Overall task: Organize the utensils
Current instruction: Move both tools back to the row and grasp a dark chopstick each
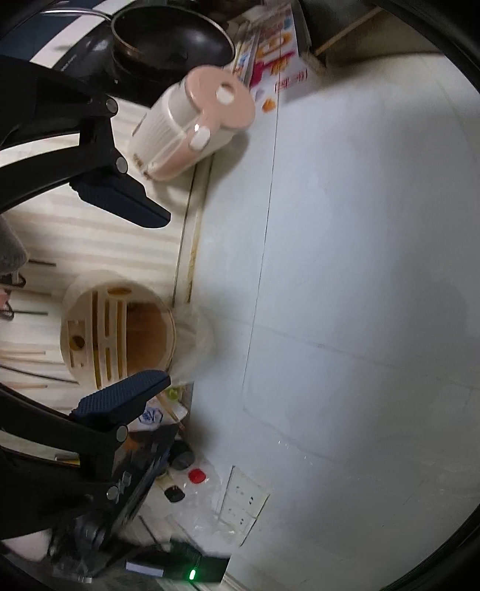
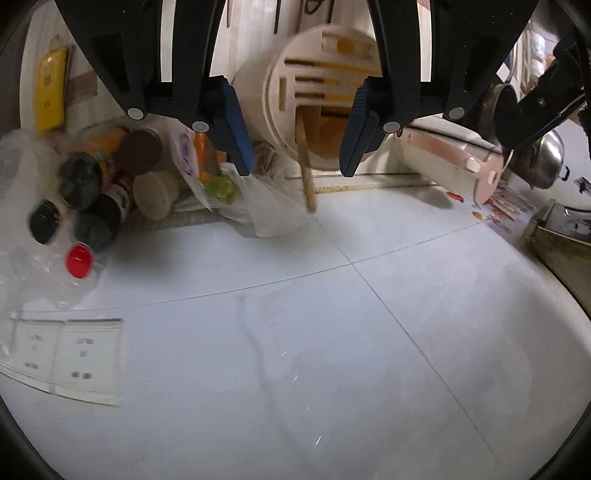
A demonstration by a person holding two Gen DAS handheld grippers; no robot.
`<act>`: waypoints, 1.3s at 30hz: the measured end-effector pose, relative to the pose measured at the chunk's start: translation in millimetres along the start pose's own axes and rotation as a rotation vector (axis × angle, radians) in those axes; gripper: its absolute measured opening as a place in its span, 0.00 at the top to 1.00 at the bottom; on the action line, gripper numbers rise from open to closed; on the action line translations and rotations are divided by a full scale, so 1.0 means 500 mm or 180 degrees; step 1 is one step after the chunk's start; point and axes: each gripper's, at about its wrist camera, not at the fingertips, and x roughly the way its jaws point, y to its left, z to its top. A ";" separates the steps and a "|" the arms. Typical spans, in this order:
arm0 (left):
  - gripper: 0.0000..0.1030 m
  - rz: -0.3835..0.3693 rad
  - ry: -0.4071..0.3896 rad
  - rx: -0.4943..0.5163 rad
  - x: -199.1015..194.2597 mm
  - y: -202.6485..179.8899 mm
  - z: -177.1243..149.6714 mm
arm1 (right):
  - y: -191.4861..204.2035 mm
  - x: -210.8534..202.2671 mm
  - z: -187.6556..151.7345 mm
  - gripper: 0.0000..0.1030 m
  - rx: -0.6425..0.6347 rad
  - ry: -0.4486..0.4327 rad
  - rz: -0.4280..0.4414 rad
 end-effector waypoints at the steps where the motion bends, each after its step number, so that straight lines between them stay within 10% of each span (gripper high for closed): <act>1: 0.21 0.0023 -0.0016 -0.0010 -0.006 0.005 -0.005 | -0.003 -0.015 -0.004 0.50 0.0014 -0.0023 -0.0033; 4: 0.00 0.0111 -0.0096 -0.0041 -0.018 0.023 -0.033 | -0.015 -0.058 -0.034 0.42 0.0045 -0.0100 -0.0160; 9: 0.00 0.0270 0.0013 -0.0048 0.008 0.052 -0.098 | -0.043 -0.095 -0.108 0.24 0.0137 -0.0199 -0.0280; 15: 0.00 0.0508 0.0373 0.0120 0.080 0.070 -0.213 | -0.075 -0.048 -0.211 0.24 0.0173 0.0138 -0.0427; 19: 0.00 0.0714 0.0719 0.0144 0.151 0.092 -0.303 | -0.100 0.031 -0.292 0.63 0.0139 0.0659 -0.0442; 24: 0.03 0.0719 0.1290 0.0123 0.253 0.117 -0.418 | -0.120 0.127 -0.393 0.81 0.0137 0.1255 -0.0421; 33: 0.64 0.0678 0.1822 0.0338 0.353 0.097 -0.536 | -0.106 0.224 -0.486 0.81 0.0156 0.1782 -0.0447; 35: 0.97 0.0684 0.1822 0.0335 0.351 0.099 -0.536 | -0.094 0.236 -0.494 0.81 0.0142 0.1830 -0.0455; 39: 0.97 0.0830 0.1822 0.0100 0.341 0.142 -0.534 | -0.063 0.264 -0.517 0.81 0.0101 0.1924 -0.0447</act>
